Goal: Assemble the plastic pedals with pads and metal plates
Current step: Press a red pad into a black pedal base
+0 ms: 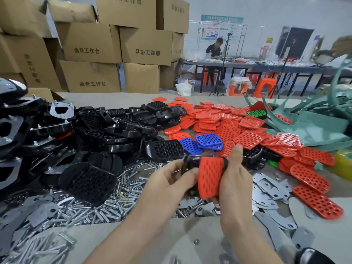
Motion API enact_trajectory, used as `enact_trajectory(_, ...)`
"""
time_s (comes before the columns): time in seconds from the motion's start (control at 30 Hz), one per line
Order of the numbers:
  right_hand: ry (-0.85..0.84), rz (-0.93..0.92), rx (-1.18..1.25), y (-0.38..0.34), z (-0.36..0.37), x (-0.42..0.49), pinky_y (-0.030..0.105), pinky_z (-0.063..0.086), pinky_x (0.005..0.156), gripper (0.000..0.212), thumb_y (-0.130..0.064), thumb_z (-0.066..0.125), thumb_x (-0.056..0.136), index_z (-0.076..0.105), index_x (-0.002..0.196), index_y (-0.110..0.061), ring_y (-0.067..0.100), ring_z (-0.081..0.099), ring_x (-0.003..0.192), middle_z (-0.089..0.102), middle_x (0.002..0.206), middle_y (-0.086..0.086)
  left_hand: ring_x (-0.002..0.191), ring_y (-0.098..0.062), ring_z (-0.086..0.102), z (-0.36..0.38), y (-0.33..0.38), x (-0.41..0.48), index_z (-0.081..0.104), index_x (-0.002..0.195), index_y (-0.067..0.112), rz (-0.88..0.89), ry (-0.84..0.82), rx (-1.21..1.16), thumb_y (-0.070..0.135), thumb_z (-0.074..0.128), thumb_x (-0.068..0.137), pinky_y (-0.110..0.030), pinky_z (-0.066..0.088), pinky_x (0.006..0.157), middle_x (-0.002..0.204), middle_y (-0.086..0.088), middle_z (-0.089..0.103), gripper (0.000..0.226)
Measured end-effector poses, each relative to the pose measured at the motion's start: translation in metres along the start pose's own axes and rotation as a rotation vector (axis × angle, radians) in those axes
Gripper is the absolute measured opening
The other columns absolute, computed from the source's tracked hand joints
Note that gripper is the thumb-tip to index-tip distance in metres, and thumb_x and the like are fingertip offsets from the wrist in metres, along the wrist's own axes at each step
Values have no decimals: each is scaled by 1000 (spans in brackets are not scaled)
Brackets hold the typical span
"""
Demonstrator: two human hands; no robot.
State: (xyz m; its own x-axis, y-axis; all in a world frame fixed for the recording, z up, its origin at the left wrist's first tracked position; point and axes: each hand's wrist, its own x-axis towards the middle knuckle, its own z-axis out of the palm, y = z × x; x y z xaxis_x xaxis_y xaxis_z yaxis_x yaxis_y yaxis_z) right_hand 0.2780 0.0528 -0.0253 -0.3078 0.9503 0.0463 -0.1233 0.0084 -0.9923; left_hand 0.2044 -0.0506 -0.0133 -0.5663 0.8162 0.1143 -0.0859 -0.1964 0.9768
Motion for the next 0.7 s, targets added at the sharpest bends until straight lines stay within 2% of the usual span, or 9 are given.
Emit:
enact_trajectory(0.07, -91, -75, -45, 2, 4, -7, 32, 42, 48, 74, -79, 37, 89, 59, 78, -8, 16, 47, 51, 51, 59, 2, 75, -16, 74, -3, 3, 6, 81, 75, 20, -49, 113, -232, 30, 75, 72, -31, 61, 65, 82, -7, 77, 13)
enact_trajectory(0.17, -194, -67, 45, 2, 10, -10, 30, 50, 46, 62, -72, 51, 83, 65, 88, -12, 13, 57, 53, 63, 63, 0, 77, -15, 75, -8, 6, 11, 83, 79, 18, -79, 187, -392, 45, 71, 67, -25, 59, 60, 89, -10, 78, 32)
enact_trajectory(0.27, -207, -7, 137, 6, 7, -6, 31, 58, 54, 62, -71, 52, 82, 64, 99, -12, 18, 69, 66, 74, 80, 7, 90, -13, 75, -8, -1, 10, 81, 94, 27, -47, 127, -253, 71, 72, 63, -24, 59, 70, 101, -5, 78, 55)
enact_trajectory(0.3, -211, 1, 136, 8, 7, -6, 35, 62, 60, 62, -71, 52, 82, 63, 102, -14, 20, 73, 73, 75, 85, 7, 96, -14, 73, -7, -5, 9, 79, 100, 29, -30, 110, -159, 72, 75, 67, -27, 59, 78, 106, -3, 77, 55)
enact_trajectory(0.37, -241, -6, 129, 11, 6, -6, 41, 65, 72, 56, -70, 52, 85, 61, 104, -17, 20, 75, 85, 76, 89, 1, 103, -18, 72, -6, -10, 8, 76, 107, 28, 0, 113, -70, 59, 78, 75, -36, 56, 89, 111, -3, 76, 45)
enact_trajectory(0.47, -380, -4, 117, 12, 9, -7, 38, 64, 78, 49, -67, 56, 84, 64, 104, -23, 17, 76, 91, 77, 95, -1, 94, -18, 75, -18, -10, 11, 80, 98, 26, 11, 182, -165, 43, 73, 72, -29, 59, 75, 104, -7, 77, 32)
enact_trajectory(0.53, -486, 23, 123, 12, 9, -5, 38, 64, 79, 46, -63, 62, 83, 68, 106, -25, 20, 76, 96, 78, 101, 3, 91, -17, 75, -24, -6, 12, 80, 96, 25, 16, 196, -194, 41, 72, 70, -24, 59, 71, 102, -7, 78, 32)
enact_trajectory(0.6, -570, 65, 150, 12, 6, -3, 39, 63, 84, 45, -57, 70, 88, 69, 116, -22, 22, 76, 102, 78, 108, 5, 95, -17, 74, -27, -6, 11, 79, 99, 27, 41, 213, -104, 45, 72, 70, -28, 58, 78, 103, -5, 78, 35)
enact_trajectory(0.7, -675, 94, 171, 12, 3, -4, 40, 61, 90, 44, -45, 74, 85, 67, 124, -27, 23, 74, 110, 76, 117, 4, 100, -14, 73, -29, -6, 8, 77, 103, 34, 66, 202, 31, 43, 66, 87, -34, 53, 89, 103, 1, 78, 21)
